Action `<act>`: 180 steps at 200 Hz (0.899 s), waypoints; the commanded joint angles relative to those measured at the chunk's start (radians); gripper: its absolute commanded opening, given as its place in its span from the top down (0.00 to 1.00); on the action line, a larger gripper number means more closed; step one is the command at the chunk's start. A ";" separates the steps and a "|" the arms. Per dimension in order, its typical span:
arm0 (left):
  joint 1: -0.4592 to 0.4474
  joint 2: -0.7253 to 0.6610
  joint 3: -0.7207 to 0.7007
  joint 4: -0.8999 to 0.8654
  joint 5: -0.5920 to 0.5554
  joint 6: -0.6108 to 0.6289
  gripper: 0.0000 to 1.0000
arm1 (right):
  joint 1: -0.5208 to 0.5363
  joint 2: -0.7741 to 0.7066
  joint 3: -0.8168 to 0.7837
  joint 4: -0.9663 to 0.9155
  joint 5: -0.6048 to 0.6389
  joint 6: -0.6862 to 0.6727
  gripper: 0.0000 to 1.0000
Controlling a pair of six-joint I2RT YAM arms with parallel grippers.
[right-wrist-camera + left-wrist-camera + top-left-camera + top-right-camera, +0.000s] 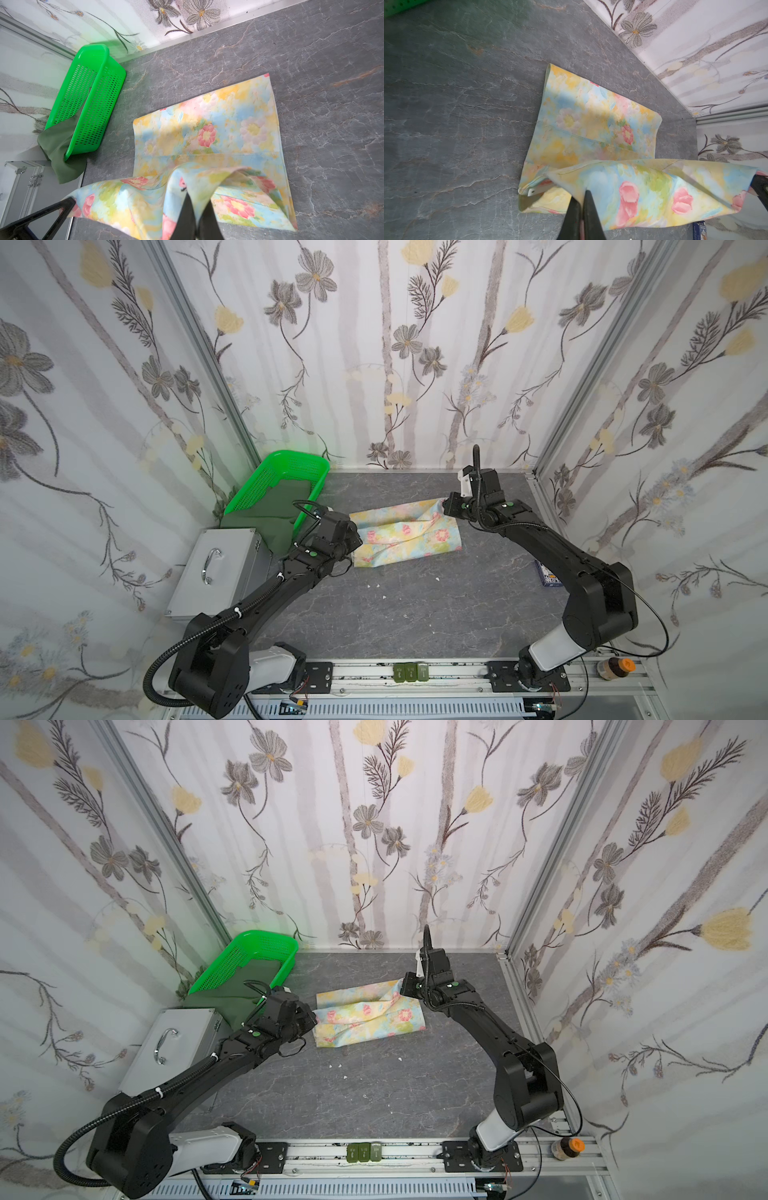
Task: Fold and stack skirts
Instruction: Fold the skirt at the center of the table.
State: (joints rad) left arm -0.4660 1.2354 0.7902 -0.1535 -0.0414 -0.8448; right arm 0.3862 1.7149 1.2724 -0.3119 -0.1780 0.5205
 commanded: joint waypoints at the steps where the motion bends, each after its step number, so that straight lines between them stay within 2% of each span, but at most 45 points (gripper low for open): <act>1: -0.014 -0.071 -0.039 0.021 0.030 -0.004 1.00 | 0.012 -0.087 -0.041 0.007 0.055 -0.024 1.00; 40: -0.088 -0.297 -0.112 -0.029 -0.001 -0.055 1.00 | 0.059 -0.339 -0.178 -0.038 0.125 -0.008 1.00; 117: -0.321 -0.560 -0.169 -0.231 -0.123 -0.214 1.00 | 0.159 -0.791 -0.432 -0.177 0.216 0.145 1.00; 160: -0.491 -0.604 -0.176 -0.271 -0.237 -0.321 1.00 | 0.181 -0.892 -0.466 -0.242 0.225 0.193 1.00; 180: -0.497 -0.585 -0.186 -0.269 -0.266 -0.358 1.00 | 0.177 -0.858 -0.464 -0.194 0.217 0.178 1.00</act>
State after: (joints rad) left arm -0.9516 0.6357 0.6125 -0.4091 -0.2108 -1.1210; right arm 0.5640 0.8295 0.8078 -0.5491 0.0257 0.6834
